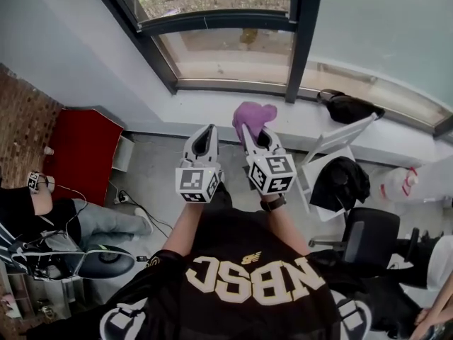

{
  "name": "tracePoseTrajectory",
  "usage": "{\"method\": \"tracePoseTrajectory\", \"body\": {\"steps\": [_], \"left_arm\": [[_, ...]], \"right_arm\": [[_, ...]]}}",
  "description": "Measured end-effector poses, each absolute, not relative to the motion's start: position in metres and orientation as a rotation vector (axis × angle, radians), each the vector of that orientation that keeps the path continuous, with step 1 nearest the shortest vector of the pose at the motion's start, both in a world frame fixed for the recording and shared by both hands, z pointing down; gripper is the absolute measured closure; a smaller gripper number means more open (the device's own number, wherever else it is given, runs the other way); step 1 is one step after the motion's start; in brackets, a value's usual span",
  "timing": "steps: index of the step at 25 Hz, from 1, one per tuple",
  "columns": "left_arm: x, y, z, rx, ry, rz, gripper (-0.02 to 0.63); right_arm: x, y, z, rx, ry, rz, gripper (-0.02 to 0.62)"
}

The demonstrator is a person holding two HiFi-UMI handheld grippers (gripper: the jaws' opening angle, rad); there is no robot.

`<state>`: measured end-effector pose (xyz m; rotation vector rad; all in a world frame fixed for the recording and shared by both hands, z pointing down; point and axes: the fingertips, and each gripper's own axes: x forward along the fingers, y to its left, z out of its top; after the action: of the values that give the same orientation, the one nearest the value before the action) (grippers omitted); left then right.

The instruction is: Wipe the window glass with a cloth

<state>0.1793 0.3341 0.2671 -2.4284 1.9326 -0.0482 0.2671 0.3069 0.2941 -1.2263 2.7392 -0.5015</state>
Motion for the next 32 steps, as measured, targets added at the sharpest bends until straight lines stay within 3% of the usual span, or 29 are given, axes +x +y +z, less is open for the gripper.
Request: {"method": "tracePoseTrajectory", "body": {"steps": [15,26,32], "left_arm": [[0.071,0.210,0.301,-2.495,1.945,-0.040,0.586],[-0.100,0.047,0.291,-2.508,2.053,0.096,0.586],[-0.184,-0.003,0.315,-2.520,2.156,0.100,0.586]], "right_arm": [[0.164,0.195,0.325,-1.206,2.733,-0.637,0.531],[-0.014,0.030,0.316,-1.183,2.900,-0.544,0.531],[-0.100,-0.036,0.365,-1.088,3.023,-0.647,0.532]]}}
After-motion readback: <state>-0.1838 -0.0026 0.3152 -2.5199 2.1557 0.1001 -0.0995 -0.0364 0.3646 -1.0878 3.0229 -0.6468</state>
